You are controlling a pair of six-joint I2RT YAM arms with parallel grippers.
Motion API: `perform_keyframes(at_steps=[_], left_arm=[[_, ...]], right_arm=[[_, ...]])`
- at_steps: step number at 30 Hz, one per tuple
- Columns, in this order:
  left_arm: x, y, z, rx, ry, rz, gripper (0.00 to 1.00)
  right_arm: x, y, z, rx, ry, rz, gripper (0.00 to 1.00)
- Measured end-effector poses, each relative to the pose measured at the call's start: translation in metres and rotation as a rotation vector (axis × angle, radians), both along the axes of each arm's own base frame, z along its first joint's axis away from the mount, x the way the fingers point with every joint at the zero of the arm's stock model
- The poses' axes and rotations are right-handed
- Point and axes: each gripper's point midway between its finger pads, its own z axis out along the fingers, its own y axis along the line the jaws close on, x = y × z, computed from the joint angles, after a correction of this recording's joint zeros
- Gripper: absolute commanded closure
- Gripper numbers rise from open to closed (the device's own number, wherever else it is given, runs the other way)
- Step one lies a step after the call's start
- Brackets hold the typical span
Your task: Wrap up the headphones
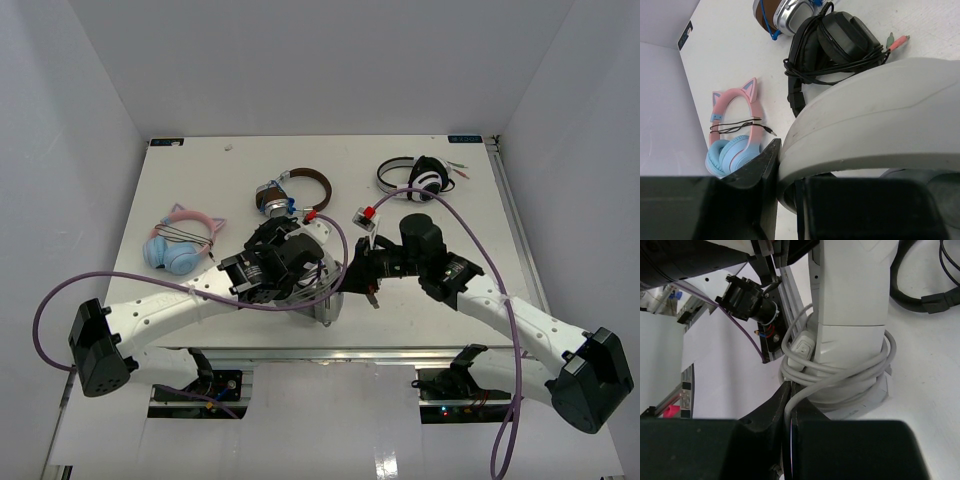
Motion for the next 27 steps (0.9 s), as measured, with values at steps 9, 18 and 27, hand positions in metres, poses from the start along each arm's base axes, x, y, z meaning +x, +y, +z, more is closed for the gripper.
perform_keyframes(at_steps=[9, 18, 27], left_arm=[[0.001, -0.002, 0.009, -0.044, -0.029, 0.026, 1.00], [0.001, 0.001, 0.004, -0.065, 0.024, 0.139, 1.00], [-0.006, -0.009, 0.001, -0.200, 0.102, 0.175, 1.00]], right_arm=[[-0.007, 0.006, 0.015, 0.078, 0.047, 0.041, 0.92], [-0.001, 0.012, 0.016, 0.199, 0.118, -0.044, 0.92], [0.009, 0.013, 0.042, 0.319, 0.067, -0.175, 0.92]])
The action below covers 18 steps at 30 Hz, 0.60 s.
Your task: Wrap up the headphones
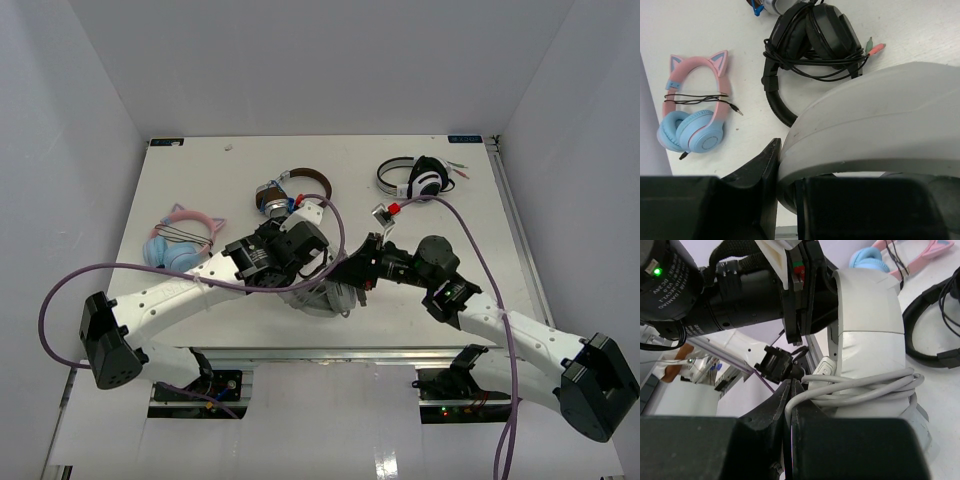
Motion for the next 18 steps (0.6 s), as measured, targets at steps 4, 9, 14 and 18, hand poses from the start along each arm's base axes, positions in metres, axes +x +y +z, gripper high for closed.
perform_keyframes(at_steps=[4, 9, 14, 18], left_arm=[[0.000, -0.003, 0.002, -0.062, 0.007, 0.012, 1.00], [0.002, -0.011, 0.001, -0.145, 0.011, 0.034, 1.00], [0.000, -0.019, -0.002, -0.203, 0.040, 0.033, 1.00], [-0.001, -0.019, -0.004, -0.221, 0.054, 0.046, 1.00]], right_arm=[[0.008, 0.001, 0.009, -0.010, 0.006, -0.061, 0.91], [0.021, 0.002, 0.021, -0.075, 0.007, -0.129, 0.85], [0.032, -0.001, 0.021, -0.124, 0.015, -0.193, 0.80], [0.037, -0.005, 0.016, -0.155, 0.035, -0.242, 0.78]])
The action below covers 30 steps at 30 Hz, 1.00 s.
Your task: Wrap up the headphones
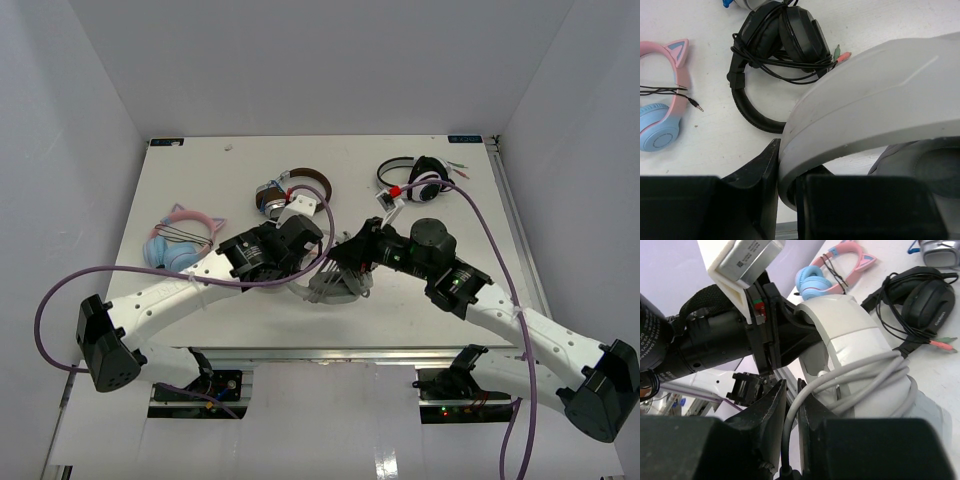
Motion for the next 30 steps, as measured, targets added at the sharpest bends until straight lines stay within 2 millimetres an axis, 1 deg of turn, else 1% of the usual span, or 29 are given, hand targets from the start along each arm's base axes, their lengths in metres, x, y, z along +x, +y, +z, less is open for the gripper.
perform_keyframes(at_steps=[4, 8, 11, 15, 21, 26, 30], left_arm=[[0.000, -0.002, 0.002, -0.037, -0.002, 0.010, 1.00], [-0.003, -0.006, 0.007, -0.135, -0.015, 0.009, 1.00], [-0.004, -0.010, 0.015, -0.209, -0.026, 0.002, 1.00], [-0.002, -0.014, 0.020, -0.255, -0.039, 0.009, 1.00], [-0.002, -0.013, 0.011, -0.260, -0.030, 0.024, 1.00], [-0.003, -0.009, 0.007, -0.257, -0.030, 0.036, 1.00], [-0.003, -0.007, 0.007, -0.280, -0.052, 0.031, 1.00]], right_arm=[[0.003, -0.006, 0.002, -0.023, 0.009, -0.050, 0.78], [0.004, -0.009, 0.016, -0.029, -0.006, -0.078, 0.78], [0.003, -0.010, 0.029, -0.022, -0.029, -0.087, 0.78], [0.001, -0.009, 0.039, -0.015, -0.051, -0.083, 0.75], [0.000, -0.005, 0.032, -0.037, -0.053, -0.069, 0.70], [0.000, 0.000, 0.026, -0.056, -0.051, -0.066, 0.69], [-0.001, 0.003, 0.027, -0.071, -0.055, -0.068, 0.66]])
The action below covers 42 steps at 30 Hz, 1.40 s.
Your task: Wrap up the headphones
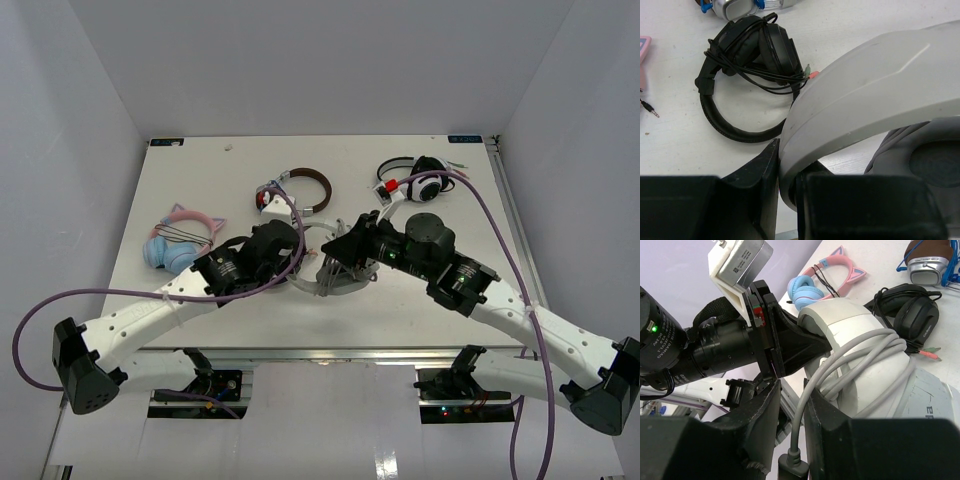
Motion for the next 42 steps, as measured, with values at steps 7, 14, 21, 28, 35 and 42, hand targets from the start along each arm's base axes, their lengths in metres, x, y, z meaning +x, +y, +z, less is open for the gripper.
perform_keyframes(at_steps=[7, 14, 21, 28, 35, 42], left_arm=[[0.002, 0.004, 0.010, -0.046, -0.062, 0.007, 1.00], [0.005, 0.006, 0.017, -0.061, -0.094, 0.023, 1.00], [0.006, 0.012, 0.030, -0.083, -0.133, 0.047, 1.00], [0.005, 0.016, 0.035, -0.092, -0.148, 0.054, 1.00], [0.005, 0.017, 0.035, -0.090, -0.146, 0.055, 1.00], [0.004, 0.021, 0.039, -0.100, -0.157, 0.071, 1.00]], right_arm=[[-0.006, 0.007, 0.013, -0.022, -0.026, 0.001, 0.59], [-0.012, 0.012, 0.012, -0.048, -0.040, -0.001, 0.56], [-0.022, 0.018, 0.008, -0.069, -0.046, 0.023, 0.54], [-0.032, 0.024, 0.006, -0.077, -0.054, 0.047, 0.53], [-0.040, 0.035, -0.003, -0.093, -0.048, 0.071, 0.52], [-0.049, 0.041, -0.018, -0.121, -0.040, 0.088, 0.51]])
